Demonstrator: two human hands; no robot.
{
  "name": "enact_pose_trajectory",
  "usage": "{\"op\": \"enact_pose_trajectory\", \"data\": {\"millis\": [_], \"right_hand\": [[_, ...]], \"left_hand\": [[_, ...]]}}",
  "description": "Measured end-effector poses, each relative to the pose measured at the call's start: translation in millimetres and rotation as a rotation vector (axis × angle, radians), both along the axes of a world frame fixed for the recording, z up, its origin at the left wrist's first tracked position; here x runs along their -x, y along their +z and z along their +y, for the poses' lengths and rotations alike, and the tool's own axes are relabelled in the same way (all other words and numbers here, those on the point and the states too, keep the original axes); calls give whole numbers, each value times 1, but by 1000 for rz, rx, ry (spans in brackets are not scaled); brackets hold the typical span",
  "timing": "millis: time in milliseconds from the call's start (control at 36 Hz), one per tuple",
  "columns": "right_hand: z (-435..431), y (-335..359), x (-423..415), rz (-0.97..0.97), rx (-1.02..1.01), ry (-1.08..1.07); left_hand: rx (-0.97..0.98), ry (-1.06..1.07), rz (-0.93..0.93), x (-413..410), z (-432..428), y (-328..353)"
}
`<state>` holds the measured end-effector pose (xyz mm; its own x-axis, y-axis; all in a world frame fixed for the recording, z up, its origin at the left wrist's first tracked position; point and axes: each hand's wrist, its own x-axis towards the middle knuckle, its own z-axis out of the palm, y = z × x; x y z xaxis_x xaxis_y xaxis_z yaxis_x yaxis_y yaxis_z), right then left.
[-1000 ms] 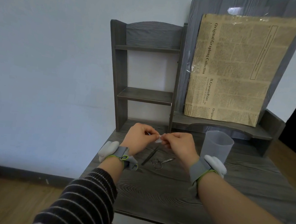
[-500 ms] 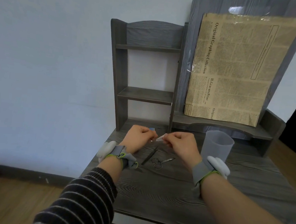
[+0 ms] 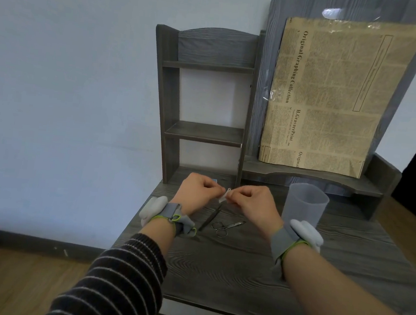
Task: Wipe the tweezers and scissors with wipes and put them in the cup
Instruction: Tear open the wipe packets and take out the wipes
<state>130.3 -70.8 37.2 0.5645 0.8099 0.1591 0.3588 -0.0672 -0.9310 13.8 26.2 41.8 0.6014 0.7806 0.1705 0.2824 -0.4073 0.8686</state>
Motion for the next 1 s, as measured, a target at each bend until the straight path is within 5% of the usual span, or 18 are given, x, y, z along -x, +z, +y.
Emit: {"op": "enact_pose_trajectory", "data": {"millis": [361, 528, 611, 750, 1000], "right_hand": [[-4, 3, 1, -66, 17, 10], [-5, 1, -3, -6, 20, -48], [-7, 0, -3, 141, 26, -74], [-9, 10, 5, 706, 52, 31], [-12, 15, 7, 817, 20, 98]], "left_hand": [[-30, 13, 56, -2, 0, 0], [100, 102, -73, 1, 3, 1], [168, 69, -116, 3, 5, 3], [173, -24, -105, 1, 1, 8], [201, -8, -94, 3, 2, 11]]}}
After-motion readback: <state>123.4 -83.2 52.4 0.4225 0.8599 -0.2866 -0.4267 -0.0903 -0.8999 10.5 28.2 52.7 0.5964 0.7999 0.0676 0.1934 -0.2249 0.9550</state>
